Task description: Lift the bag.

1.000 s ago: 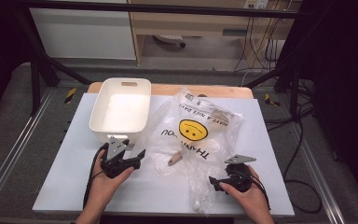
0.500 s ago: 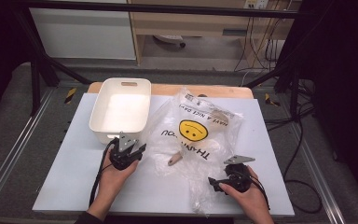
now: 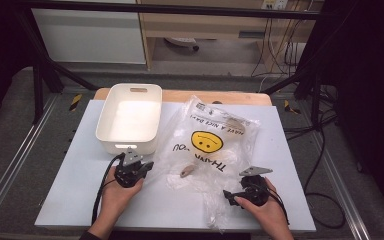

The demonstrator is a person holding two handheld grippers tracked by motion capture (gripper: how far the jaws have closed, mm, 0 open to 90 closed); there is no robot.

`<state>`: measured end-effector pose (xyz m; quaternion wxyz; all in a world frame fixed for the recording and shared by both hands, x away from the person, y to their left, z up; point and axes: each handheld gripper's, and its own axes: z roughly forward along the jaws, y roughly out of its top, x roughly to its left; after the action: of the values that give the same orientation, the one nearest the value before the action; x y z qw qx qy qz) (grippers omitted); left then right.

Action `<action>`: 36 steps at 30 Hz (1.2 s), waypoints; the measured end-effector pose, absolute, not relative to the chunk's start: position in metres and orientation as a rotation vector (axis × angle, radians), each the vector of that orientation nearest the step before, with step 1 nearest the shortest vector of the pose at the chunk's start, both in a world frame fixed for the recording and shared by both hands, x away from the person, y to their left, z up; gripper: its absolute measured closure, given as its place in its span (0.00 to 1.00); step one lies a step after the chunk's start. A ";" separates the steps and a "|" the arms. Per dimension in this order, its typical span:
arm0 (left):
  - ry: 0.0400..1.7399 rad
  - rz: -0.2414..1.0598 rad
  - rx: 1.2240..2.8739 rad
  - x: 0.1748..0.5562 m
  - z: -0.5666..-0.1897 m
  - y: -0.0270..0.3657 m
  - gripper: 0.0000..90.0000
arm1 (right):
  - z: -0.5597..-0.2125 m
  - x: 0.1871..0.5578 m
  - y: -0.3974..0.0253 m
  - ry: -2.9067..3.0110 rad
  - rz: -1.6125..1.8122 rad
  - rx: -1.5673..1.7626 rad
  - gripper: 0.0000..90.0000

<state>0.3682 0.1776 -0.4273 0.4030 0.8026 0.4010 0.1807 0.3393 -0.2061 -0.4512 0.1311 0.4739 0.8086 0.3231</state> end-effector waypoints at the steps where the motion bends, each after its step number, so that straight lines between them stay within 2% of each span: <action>1: 1.007 0.451 2.029 0.366 -0.427 0.177 1.00 | -0.451 0.339 -0.206 2.349 0.939 1.376 0.10; 16: 0.990 0.418 2.070 0.352 -0.431 0.183 1.00 | -0.453 0.334 -0.200 2.375 0.939 1.338 0.08; 19: 0.992 0.417 2.068 0.352 -0.432 0.183 1.00 | -0.454 0.332 -0.196 2.384 0.883 1.274 0.13; 20: 0.993 0.416 2.065 0.352 -0.432 0.183 1.00 | -0.454 0.331 -0.194 2.381 0.866 1.256 0.16; 23: 0.991 0.413 2.066 0.352 -0.432 0.183 1.00 | -0.451 0.328 -0.195 2.383 0.902 1.217 0.34; 36: 0.984 0.404 2.063 0.351 -0.433 0.180 1.00 | -0.450 0.327 -0.194 2.426 0.963 1.105 0.92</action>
<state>0.3513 0.1797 -0.4325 0.3989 0.8149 0.3889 0.1597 0.3265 -0.1945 -0.4499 0.1530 0.3852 0.8458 0.3358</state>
